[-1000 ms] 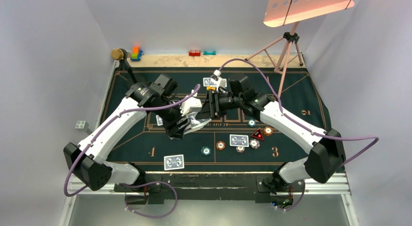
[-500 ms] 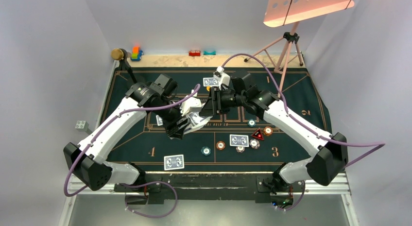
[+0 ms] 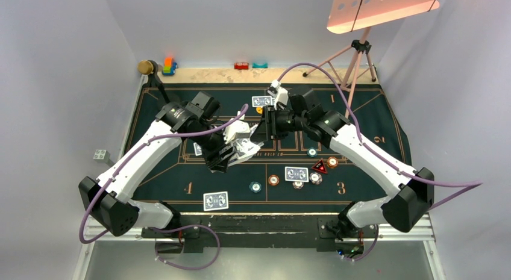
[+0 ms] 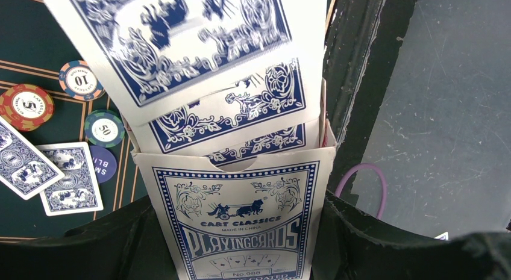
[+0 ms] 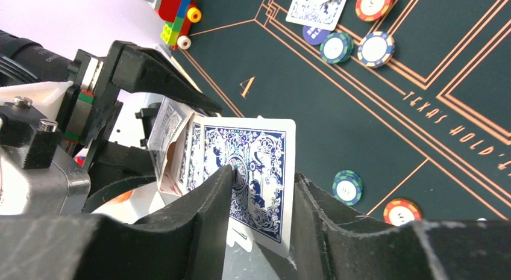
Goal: Distribute texas hold em gaming equipment
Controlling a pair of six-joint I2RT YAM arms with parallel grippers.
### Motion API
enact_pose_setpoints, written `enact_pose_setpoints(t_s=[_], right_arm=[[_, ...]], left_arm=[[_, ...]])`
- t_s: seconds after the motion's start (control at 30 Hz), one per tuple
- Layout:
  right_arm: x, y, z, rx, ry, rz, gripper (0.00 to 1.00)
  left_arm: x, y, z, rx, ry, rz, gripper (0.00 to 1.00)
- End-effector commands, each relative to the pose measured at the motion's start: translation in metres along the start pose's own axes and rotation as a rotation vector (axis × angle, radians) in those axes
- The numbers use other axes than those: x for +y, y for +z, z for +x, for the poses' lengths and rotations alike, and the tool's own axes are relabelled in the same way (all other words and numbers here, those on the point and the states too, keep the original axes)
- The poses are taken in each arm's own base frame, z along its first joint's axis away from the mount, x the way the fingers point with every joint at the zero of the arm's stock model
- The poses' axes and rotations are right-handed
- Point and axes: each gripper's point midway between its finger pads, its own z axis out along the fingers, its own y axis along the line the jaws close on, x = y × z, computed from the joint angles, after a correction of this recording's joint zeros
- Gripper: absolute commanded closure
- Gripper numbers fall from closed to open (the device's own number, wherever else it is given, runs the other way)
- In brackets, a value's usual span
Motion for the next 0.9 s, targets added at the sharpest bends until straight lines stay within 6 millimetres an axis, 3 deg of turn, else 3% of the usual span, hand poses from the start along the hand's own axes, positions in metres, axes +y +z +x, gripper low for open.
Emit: enact_pose_setpoints(t_s=[0.0,0.1,0.17,0.53,0.87], right_arm=[[0.013,-0.018,-0.026,-0.096,-0.073,0.018,0.6],[0.014,-0.023,-0.029,-0.119,-0.08,0.022,0.74],[0.016,-0.025,-0.031,-0.125,-0.083,0.017,0.78],[0.021,-0.035,-0.037,-0.162,-0.102,0.022,0.82],[0.02,-0.04,-0.04,-0.178,-0.133,0.043,0.76]], left_arm=[[-0.007,-0.008,-0.013,-0.063,0.013,0.007,1.0],[-0.007,-0.008,-0.013,-0.062,0.01,0.007,1.0],[-0.007,-0.008,-0.013,-0.06,0.009,0.01,1.0],[-0.008,-0.007,-0.012,-0.054,0.004,0.015,1.0],[-0.009,-0.007,-0.011,-0.052,0.0,0.024,1.0]])
